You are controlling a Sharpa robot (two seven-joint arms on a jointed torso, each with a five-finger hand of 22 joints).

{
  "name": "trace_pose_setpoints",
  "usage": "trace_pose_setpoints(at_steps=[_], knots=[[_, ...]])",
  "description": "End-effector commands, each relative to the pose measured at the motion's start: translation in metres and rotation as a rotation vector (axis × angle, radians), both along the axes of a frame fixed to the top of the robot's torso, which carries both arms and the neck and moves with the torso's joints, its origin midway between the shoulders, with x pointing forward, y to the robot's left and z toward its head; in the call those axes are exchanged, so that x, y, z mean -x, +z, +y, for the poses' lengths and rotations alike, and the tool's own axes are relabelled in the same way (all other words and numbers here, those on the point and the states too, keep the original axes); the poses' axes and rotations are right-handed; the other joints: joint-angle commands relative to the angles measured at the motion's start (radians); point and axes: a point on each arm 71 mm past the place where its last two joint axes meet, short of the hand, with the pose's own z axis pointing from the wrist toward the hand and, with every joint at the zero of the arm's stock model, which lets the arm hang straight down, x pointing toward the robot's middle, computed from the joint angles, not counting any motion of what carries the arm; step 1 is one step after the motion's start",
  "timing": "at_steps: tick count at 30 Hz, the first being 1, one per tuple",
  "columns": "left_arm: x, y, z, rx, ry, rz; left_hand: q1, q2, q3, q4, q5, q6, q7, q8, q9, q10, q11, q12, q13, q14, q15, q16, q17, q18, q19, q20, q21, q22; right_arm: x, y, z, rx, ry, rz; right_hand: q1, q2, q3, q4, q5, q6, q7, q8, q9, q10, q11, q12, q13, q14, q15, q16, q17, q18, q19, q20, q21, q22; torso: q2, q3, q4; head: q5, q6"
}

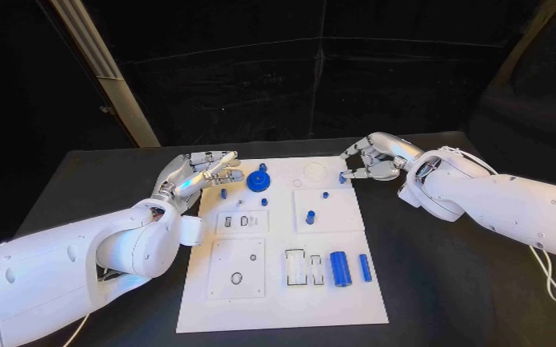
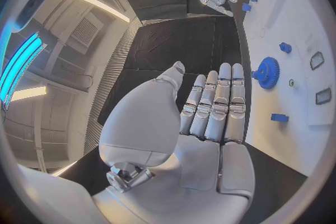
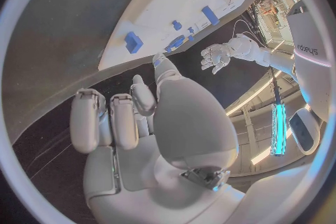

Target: Assemble the parts on the task board

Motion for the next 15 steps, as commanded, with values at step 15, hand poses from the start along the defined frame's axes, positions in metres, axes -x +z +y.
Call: trace_pose_setpoints(at_steps=[15], knots=[[0.0, 0.0, -0.003, 0.005, -0.018, -0.005, 0.004, 0.008, -0.001, -0.007, -0.005, -0.004, 0.003, -0.005, -0.001, -0.001, 0.005, -0.007, -0.001, -0.005, -0.001, -0.005, -0.001, 0.014, -0.004, 0.0, -0.004, -0.002, -0.004, -0.019, -0.003, 0.022, 0.013, 0.07, 0.007, 0.003, -0.005, -0.007, 0.002, -0.007, 0.0, 0.0, -0.002, -0.009, 0.001, -0.012, -0.005, 0.058, 0.002, -0.007, 0.038, -0.009, -0.01, -0.001, -0.003, -0.005, -0.001, -0.0046, 0.0008, -0.002, -0.004]])
